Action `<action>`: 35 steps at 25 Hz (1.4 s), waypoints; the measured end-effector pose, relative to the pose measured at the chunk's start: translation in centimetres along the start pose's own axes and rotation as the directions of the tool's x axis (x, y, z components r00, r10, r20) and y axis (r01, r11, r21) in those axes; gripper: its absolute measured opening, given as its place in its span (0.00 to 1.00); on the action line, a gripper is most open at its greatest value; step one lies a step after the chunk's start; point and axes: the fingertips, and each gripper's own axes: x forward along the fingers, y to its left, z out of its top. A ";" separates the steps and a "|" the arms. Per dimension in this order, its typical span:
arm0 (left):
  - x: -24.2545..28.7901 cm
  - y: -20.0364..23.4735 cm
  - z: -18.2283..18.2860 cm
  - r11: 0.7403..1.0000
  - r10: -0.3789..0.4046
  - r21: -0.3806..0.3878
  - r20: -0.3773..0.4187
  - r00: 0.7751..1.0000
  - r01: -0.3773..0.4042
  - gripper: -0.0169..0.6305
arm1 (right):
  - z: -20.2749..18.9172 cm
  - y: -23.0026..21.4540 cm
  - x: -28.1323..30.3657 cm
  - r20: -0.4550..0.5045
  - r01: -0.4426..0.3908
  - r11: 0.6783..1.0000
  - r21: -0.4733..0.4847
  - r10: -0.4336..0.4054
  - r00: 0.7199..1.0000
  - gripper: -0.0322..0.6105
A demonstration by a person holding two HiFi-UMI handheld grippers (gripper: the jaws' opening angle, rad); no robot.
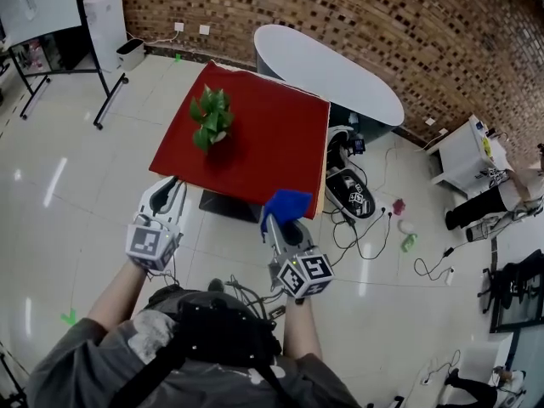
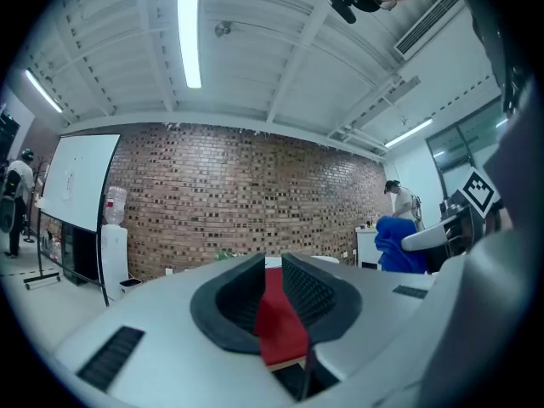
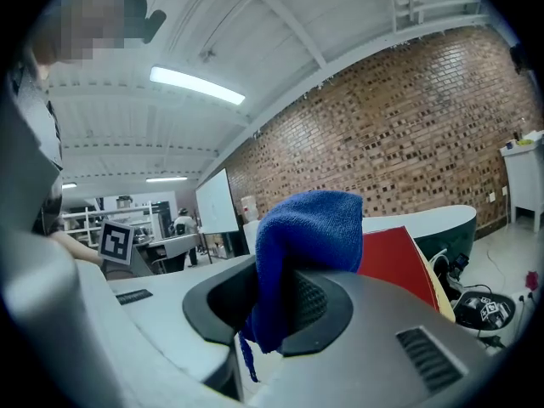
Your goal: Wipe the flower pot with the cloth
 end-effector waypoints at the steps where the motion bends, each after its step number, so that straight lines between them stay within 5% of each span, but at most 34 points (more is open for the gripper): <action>1: 0.9 -0.1 -0.2 1.000 0.005 0.004 -0.009 1.000 -0.005 0.18 | 0.4 -0.6 0.5 -0.002 -0.008 1.000 0.002 0.008 1.000 0.17; 9: 7.3 0.2 -1.5 1.000 -0.023 0.004 -0.078 0.997 0.023 0.27 | 2.0 -3.4 4.9 -0.014 -0.010 1.000 0.019 0.010 1.000 0.17; 14: 11.5 3.6 -5.7 1.000 -0.030 0.006 -0.121 0.992 0.031 0.31 | 1.0 -4.7 9.7 -0.026 0.026 0.999 0.023 -0.025 0.999 0.17; 35: 26.7 12.4 -17.9 0.991 -0.133 -0.036 -0.266 0.955 0.128 0.75 | -1.2 -8.1 26.8 -0.100 0.113 0.993 0.028 -0.109 0.989 0.17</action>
